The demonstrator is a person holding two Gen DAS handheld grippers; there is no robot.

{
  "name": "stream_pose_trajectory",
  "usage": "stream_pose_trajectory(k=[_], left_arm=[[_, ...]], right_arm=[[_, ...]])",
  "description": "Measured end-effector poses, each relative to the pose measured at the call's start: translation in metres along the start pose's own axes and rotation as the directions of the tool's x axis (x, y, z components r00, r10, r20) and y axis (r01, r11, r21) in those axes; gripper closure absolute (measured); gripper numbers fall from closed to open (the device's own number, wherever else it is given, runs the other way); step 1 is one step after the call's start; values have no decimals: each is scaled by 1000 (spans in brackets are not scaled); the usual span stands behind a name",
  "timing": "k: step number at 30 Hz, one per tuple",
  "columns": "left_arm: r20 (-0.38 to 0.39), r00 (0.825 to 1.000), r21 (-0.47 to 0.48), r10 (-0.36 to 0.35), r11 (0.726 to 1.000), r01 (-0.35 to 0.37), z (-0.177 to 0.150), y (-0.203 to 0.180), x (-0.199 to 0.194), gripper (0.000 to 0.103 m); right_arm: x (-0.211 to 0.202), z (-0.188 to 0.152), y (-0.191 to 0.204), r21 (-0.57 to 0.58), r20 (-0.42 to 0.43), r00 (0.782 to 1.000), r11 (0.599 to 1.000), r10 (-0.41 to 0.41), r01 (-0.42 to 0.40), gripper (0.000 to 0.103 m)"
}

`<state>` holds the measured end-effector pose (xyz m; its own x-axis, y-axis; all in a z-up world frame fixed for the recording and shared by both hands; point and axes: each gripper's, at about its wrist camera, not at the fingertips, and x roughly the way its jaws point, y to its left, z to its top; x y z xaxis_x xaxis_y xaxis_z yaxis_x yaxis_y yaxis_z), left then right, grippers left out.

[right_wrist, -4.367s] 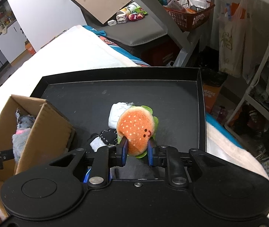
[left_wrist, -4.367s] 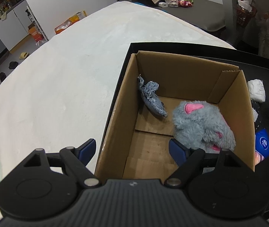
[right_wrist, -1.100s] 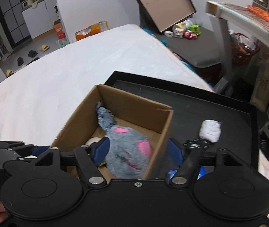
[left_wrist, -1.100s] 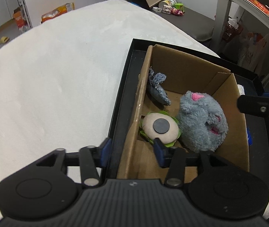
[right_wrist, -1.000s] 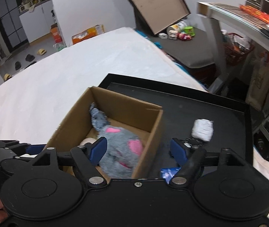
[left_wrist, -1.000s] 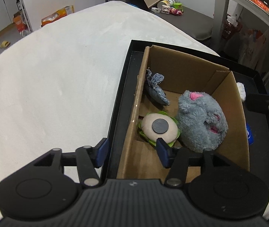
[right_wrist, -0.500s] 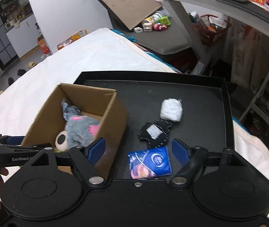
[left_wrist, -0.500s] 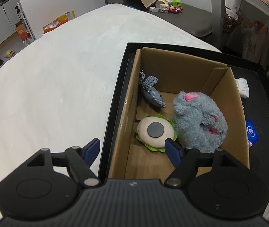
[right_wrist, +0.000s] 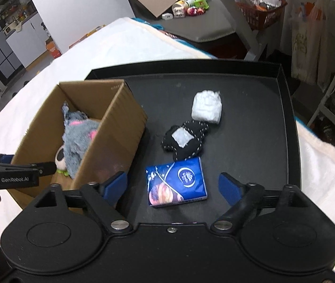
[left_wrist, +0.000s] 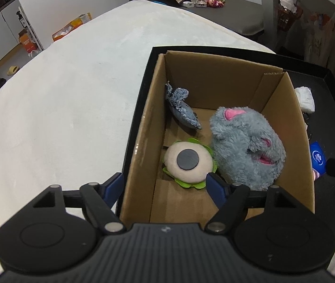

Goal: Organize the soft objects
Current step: 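Move the right gripper to the blue tissue pack and grasp it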

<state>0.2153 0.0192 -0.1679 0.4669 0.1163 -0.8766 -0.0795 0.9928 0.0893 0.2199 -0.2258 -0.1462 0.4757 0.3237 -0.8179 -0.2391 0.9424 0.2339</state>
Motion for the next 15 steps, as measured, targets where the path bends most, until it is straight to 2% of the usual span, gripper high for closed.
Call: stream_pose_trajectory(k=[15], left_arm=[[-31,999,26,29,999,-29,1,-13,11,25]], right_arm=[[42,-17,8,-82,-82,997,997,-5,-2,13]])
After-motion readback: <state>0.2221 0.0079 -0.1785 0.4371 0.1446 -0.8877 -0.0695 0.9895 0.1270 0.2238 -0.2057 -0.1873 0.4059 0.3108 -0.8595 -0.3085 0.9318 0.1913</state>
